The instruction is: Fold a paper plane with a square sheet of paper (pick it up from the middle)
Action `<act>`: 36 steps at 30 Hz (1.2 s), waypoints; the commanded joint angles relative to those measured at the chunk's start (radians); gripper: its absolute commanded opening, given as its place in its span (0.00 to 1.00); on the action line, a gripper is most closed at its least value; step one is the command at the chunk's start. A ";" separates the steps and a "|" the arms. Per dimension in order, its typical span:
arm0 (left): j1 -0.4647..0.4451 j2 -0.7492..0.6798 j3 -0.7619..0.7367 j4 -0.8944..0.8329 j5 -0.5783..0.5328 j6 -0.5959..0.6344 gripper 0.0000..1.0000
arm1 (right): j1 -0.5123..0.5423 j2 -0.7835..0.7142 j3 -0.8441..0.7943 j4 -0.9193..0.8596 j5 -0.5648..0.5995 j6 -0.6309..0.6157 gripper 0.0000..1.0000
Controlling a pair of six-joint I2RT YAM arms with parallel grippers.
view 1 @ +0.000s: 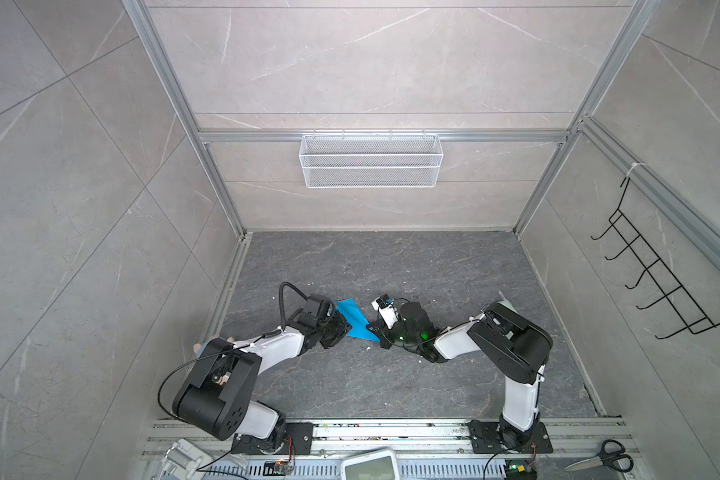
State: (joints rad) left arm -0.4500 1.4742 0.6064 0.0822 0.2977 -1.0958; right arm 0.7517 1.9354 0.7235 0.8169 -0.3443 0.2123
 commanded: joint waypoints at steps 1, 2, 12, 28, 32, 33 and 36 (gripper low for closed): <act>-0.008 0.032 0.036 0.034 0.014 0.006 0.16 | -0.010 0.006 -0.012 0.036 -0.036 0.030 0.02; -0.009 0.045 0.039 0.027 0.012 0.005 0.15 | -0.012 0.010 -0.010 0.040 -0.041 0.035 0.02; -0.009 0.107 0.047 -0.038 0.007 -0.002 0.11 | -0.032 0.043 0.028 0.005 -0.118 0.108 0.02; -0.010 0.109 0.066 -0.123 -0.006 0.034 0.10 | -0.086 0.138 0.073 0.095 -0.243 0.403 0.02; -0.010 0.112 0.076 -0.135 -0.001 0.048 0.10 | -0.092 0.152 0.090 0.104 -0.277 0.450 0.02; -0.010 0.112 0.079 -0.138 0.001 0.051 0.10 | -0.094 0.157 0.096 0.103 -0.288 0.464 0.02; -0.010 0.109 0.090 -0.148 0.003 0.063 0.10 | -0.098 0.167 0.108 0.098 -0.305 0.498 0.02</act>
State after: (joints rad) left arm -0.4561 1.5753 0.6697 -0.0158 0.2962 -1.0683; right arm 0.6594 2.0766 0.8059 0.8898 -0.6109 0.6544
